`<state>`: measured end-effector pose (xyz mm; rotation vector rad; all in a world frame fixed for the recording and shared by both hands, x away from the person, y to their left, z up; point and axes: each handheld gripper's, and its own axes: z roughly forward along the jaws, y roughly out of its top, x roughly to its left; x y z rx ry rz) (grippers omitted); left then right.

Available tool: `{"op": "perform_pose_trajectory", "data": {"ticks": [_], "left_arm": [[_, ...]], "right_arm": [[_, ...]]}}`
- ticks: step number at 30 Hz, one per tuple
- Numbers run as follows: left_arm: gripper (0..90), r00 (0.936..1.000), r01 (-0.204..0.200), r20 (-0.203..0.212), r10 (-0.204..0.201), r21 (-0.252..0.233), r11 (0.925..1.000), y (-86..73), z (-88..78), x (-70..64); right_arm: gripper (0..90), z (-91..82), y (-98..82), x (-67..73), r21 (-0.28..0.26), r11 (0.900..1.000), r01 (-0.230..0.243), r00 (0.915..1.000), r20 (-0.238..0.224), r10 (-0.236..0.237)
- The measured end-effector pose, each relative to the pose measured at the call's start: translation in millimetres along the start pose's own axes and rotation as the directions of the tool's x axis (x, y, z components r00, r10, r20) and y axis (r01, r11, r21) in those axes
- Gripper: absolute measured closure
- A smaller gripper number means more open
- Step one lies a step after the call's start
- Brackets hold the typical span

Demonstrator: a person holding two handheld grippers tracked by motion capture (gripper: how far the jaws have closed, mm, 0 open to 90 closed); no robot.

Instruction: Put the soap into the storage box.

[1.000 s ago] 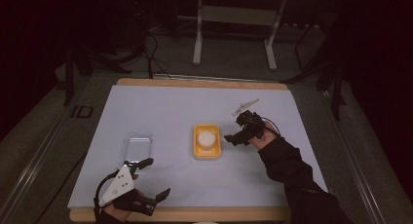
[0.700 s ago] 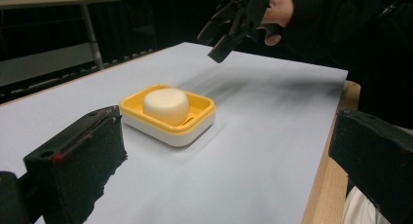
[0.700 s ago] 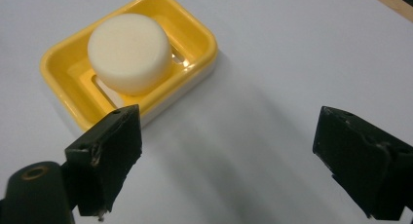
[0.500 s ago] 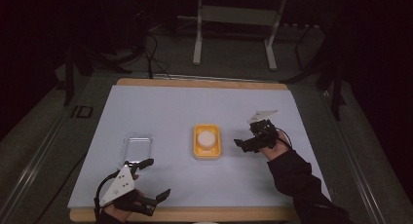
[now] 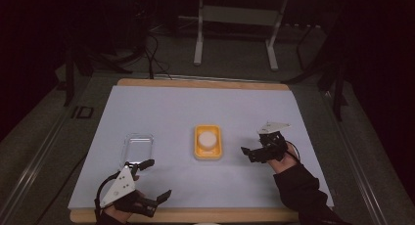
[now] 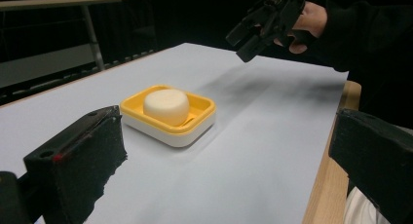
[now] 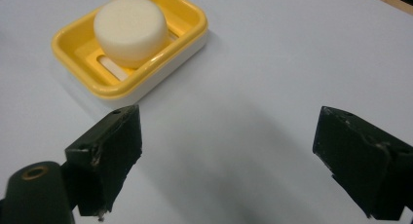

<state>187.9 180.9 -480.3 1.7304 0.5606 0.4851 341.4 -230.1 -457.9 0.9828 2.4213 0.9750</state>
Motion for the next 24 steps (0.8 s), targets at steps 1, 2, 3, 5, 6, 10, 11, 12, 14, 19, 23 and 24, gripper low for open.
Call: {"op": "perform_pose_trajectory", "data": {"ticks": [1,2,3,5,6,10,11,12,14,19,23,24], "left_arm": [[0.1,1.0000,0.001,0.001,-0.001,-0.001,1.0000,0.0,0.0,-0.1],[0.1,1.0000,0.000,0.001,0.000,0.000,1.0000,0.0,0.0,-0.1],[0.1,1.0000,0.000,0.001,0.000,0.000,1.0000,0.0,0.0,-0.1],[0.1,1.0000,0.000,0.001,0.000,0.001,1.0000,0.0,0.1,-0.1],[0.1,1.0000,0.000,0.002,0.000,0.001,1.0000,0.0,0.2,-0.1],[0.0,1.0000,-0.001,0.005,0.001,0.004,1.0000,0.0,0.4,-0.4],[0.0,1.0000,-0.002,0.006,0.002,0.005,1.0000,0.0,0.4,-0.5],[0.1,1.0000,-0.002,0.006,0.002,0.005,1.0000,0.0,0.5,-0.5],[0.1,1.0000,-0.003,0.006,0.003,0.005,1.0000,-0.1,0.6,-0.6],[0.1,1.0000,-0.004,0.009,0.004,0.010,0.9999,-0.2,1.0,-0.9],[0.1,0.9999,-0.007,0.010,0.006,0.013,0.9999,-0.2,1.1,-1.0],[0.1,0.9999,-0.006,0.010,0.006,0.013,0.9999,-0.2,1.2,-1.1]], "right_arm": [[10.6,-1.5,-1.3,0.6,-0.002,1.000,0.002,1.0000,0.005,-0.002],[10.6,-3.2,-2.8,1.2,-0.007,1.000,0.003,1.0000,0.009,-0.003],[10.6,-4.8,-4.2,1.7,-0.009,1.000,-0.001,1.0000,0.004,0.001],[10.6,-8.0,-7.8,3.2,-0.023,1.000,-0.007,0.9999,0.011,0.007],[10.6,-9.6,-9.6,3.9,-0.031,1.000,-0.006,0.9999,0.013,0.007],[10.6,-14.1,-15.4,6.0,-0.051,0.999,-0.005,0.9999,0.014,0.006],[10.6,-16.0,-17.0,6.9,-0.055,0.998,-0.009,0.9999,0.012,0.009],[10.6,-19.8,-20.5,8.4,-0.080,0.997,-0.018,0.9998,0.003,0.018],[10.6,-23.3,-22.9,10.0,-0.097,0.995,-0.023,0.9997,0.002,0.023],[10.6,-30.8,-29.8,15.0,-0.136,0.991,-0.012,0.9998,0.016,0.015],[10.6,-32.4,-36.1,18.9,-0.111,0.994,-0.003,0.9998,0.021,0.006],[10.6,-33.7,-37.4,20.0,-0.112,0.994,-0.004,0.9996,0.027,0.008]]}}
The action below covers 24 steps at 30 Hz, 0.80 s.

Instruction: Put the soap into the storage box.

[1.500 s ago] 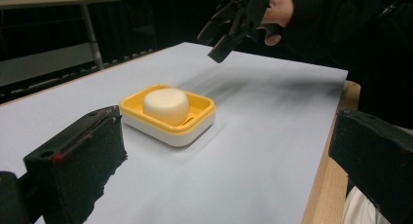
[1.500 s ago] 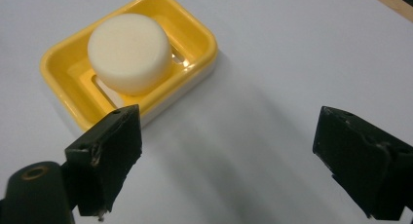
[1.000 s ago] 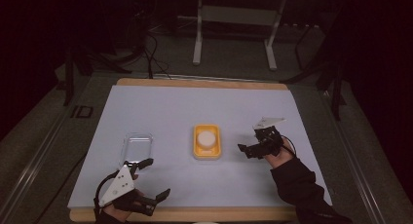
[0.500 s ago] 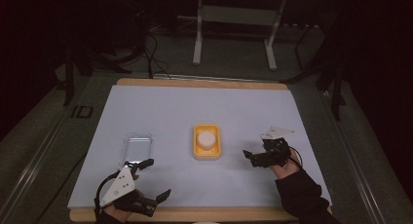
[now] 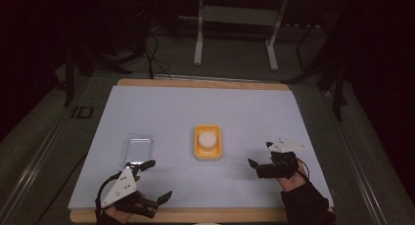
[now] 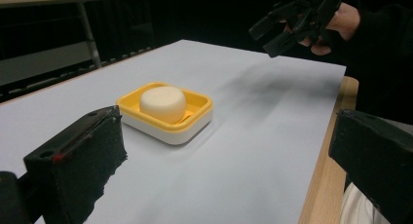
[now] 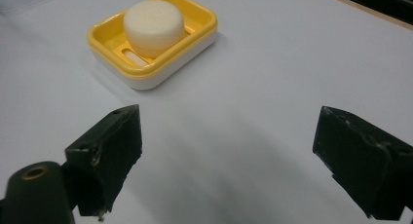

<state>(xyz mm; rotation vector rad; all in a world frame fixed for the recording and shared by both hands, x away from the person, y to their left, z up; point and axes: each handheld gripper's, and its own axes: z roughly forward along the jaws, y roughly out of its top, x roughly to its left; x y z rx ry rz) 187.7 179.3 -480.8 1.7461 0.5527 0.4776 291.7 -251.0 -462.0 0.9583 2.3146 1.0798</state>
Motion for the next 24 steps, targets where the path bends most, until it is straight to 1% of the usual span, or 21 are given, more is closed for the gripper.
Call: {"op": "perform_pose_trajectory", "data": {"ticks": [2,3,4,6,9,10,11,12,13,14,15,17,18,21,24], "left_arm": [[0.1,1.0000,-0.002,0.000,0.002,0.000,1.0000,0.1,0.0,-0.4],[0.1,1.0000,-0.002,0.002,0.002,0.000,1.0000,0.1,0.0,-0.7],[0.1,1.0000,-0.002,0.002,0.002,0.000,1.0000,0.1,0.1,-0.9],[0.1,1.0000,-0.004,0.003,0.004,0.002,1.0000,0.0,0.4,-0.9],[0.1,1.0000,-0.003,0.003,0.003,0.005,1.0000,0.0,1.1,-0.9],[0.1,1.0000,-0.004,0.003,0.004,0.006,1.0000,0.0,1.1,-0.8],[0.1,1.0000,-0.005,0.003,0.005,0.006,1.0000,0.0,1.1,-0.9],[0.1,1.0000,-0.005,0.003,0.005,0.005,1.0000,0.1,1.2,-1.1],[0.1,1.0000,-0.005,0.004,0.005,0.005,1.0000,0.1,1.2,-1.2],[0.1,1.0000,-0.005,0.005,0.005,0.004,1.0000,0.2,1.2,-1.3],[0.1,1.0000,-0.006,0.004,0.006,0.003,1.0000,0.4,1.1,-1.4],[0.1,1.0000,-0.004,0.005,0.004,-0.002,1.0000,0.7,0.9,-1.4],[0.1,1.0000,-0.005,0.005,0.005,-0.002,1.0000,0.8,0.7,-1.4],[0.1,1.0000,-0.004,0.006,0.004,-0.001,1.0000,0.8,0.7,-1.4],[0.1,1.0000,-0.003,0.008,0.003,0.000,1.0000,0.9,1.2,-1.5]], "right_arm": [[10.6,-3.8,-1.6,1.4,-0.012,1.000,-0.009,1.0000,0.000,0.009],[10.6,-7.9,-3.9,1.9,-0.025,1.000,-0.004,0.9999,0.014,0.004],[10.6,-7.9,-3.9,1.9,-0.025,1.000,-0.004,0.9999,0.014,0.004],[10.6,-11.8,-7.3,2.1,-0.032,0.999,-0.028,0.9996,0.003,0.028],[10.6,-14.1,-10.2,3.5,-0.033,0.999,-0.037,0.9993,-0.004,0.037],[10.6,-15.1,-11.1,4.5,-0.030,0.999,-0.041,0.9992,0.001,0.041],[10.6,-17.7,-13.2,5.8,-0.044,0.998,-0.040,0.9991,0.014,0.041],[10.6,-17.7,-13.2,5.8,-0.044,0.998,-0.040,0.9991,0.014,0.041],[10.6,-18.7,-13.8,6.3,-0.048,0.998,-0.040,0.9989,0.025,0.041],[10.7,-21.5,-14.4,6.9,-0.069,0.997,-0.038,0.9982,0.043,0.041],[10.7,-22.8,-14.3,6.9,-0.081,0.996,-0.036,0.9983,0.043,0.040],[10.7,-23.3,-14.1,6.9,-0.087,0.996,-0.035,0.9982,0.045,0.039],[10.7,-23.4,-14.0,6.7,-0.095,0.995,-0.031,0.9980,0.053,0.036],[10.7,-21.3,-14.0,4.0,-0.105,0.994,-0.044,0.9978,0.046,0.049],[10.7,-20.1,-14.3,3.7,-0.099,0.994,-0.046,0.9978,0.044,0.050]]}}
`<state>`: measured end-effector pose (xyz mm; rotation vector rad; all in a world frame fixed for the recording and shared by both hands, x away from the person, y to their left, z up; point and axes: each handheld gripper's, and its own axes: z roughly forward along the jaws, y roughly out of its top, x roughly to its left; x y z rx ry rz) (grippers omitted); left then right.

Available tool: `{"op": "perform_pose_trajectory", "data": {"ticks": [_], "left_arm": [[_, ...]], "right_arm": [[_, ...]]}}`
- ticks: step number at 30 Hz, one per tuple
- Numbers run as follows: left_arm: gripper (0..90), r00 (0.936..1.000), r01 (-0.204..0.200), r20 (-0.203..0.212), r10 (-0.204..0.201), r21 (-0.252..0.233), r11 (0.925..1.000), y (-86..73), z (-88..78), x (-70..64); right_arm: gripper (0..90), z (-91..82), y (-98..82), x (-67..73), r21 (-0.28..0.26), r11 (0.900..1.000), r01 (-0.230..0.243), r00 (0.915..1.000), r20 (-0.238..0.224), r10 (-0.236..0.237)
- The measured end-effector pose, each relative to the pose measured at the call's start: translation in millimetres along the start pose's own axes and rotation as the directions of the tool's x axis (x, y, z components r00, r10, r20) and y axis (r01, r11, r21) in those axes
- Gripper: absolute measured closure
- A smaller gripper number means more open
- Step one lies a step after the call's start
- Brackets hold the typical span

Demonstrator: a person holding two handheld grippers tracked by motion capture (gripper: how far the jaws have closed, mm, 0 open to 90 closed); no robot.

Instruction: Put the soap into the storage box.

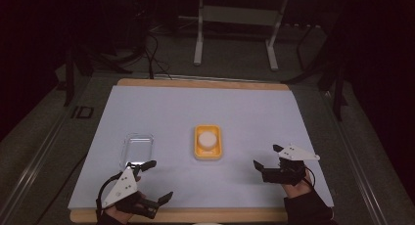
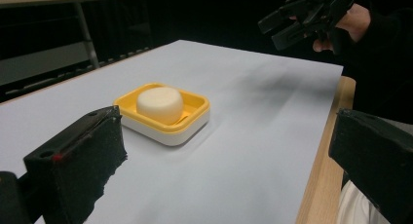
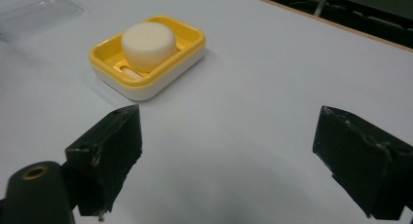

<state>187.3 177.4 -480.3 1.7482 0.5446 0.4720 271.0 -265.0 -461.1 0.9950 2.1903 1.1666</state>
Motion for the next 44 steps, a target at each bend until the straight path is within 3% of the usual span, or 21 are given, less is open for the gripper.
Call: {"op": "perform_pose_trajectory", "data": {"ticks": [9,16,24,33,44], "left_arm": [[0.1,1.0000,0.003,0.004,-0.003,0.000,1.0000,0.1,-0.2,-0.3],[0.1,1.0000,0.004,0.006,-0.004,0.002,1.0000,0.1,0.7,-0.4],[0.1,1.0000,0.005,0.002,-0.005,0.003,1.0000,0.0,0.8,0.1],[0.1,0.9999,0.011,0.006,-0.011,0.002,0.9999,0.0,1.3,0.3],[0.1,0.9999,0.013,0.003,-0.013,0.001,0.9999,0.0,1.6,0.7]], "right_arm": [[11.6,2.7,-2.0,-2.6,0.010,1.000,0.010,0.9997,0.021,-0.010],[12.9,2.0,-1.6,-3.2,-0.016,1.000,0.013,0.9998,0.013,-0.013],[13.4,6.4,-3.2,-4.6,-0.007,1.000,0.026,0.9996,-0.009,-0.026],[13.8,11.8,-5.4,-6.9,0.019,0.999,0.026,0.9997,-0.003,-0.026],[14.8,12.2,-6.0,-9.0,0.002,0.999,0.038,0.9993,-0.001,-0.038]]}}
